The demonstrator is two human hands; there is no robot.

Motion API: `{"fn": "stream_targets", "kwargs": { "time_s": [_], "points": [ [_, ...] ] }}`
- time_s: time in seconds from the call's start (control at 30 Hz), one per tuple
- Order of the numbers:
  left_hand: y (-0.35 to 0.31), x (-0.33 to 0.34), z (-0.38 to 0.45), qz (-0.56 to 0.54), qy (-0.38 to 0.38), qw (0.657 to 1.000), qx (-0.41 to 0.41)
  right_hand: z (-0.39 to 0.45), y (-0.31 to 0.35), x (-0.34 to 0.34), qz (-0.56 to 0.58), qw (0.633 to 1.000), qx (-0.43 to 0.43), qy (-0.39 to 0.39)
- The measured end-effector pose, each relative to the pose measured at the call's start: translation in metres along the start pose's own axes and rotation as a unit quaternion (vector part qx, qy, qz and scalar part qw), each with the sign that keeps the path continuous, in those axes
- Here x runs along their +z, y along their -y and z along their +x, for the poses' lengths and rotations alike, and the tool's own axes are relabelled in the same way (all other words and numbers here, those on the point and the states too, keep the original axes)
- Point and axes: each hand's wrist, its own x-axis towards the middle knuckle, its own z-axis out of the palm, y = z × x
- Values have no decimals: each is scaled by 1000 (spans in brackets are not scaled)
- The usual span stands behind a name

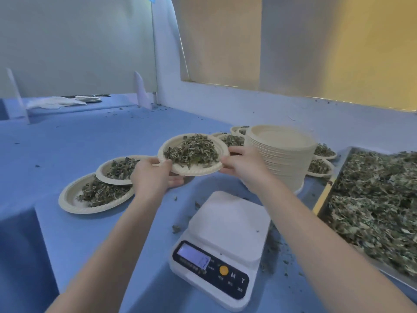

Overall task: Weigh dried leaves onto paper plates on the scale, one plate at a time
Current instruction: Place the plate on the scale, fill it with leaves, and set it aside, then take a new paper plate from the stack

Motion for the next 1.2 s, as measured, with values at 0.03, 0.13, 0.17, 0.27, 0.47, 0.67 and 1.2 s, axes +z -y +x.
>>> {"fn": "stream_targets", "kwargs": {
  "time_s": [0.03,0.13,0.17,0.27,0.47,0.67,1.2],
  "points": [
    [-2,0,10,13,-2,1000,-5,12,-2,7,19,1000,23,-3],
    [-6,2,37,50,-4,999,-17,44,-5,26,71,993,87,-24],
    [-6,2,46,58,-5,998,-23,55,-7,32,87,990,109,-33],
    [0,6,63,44,-6,998,-49,85,-17,48,106,982,145,-64],
    [17,19,70,-10,27,995,-99,113,-43,76,118,975,166,-85],
    [34,17,70,4,43,994,-103,116,-49,81,110,979,160,-69],
    [-8,44,13,26,130,991,-21,43,12,53,-198,980,-10,-26]
  ]
}}
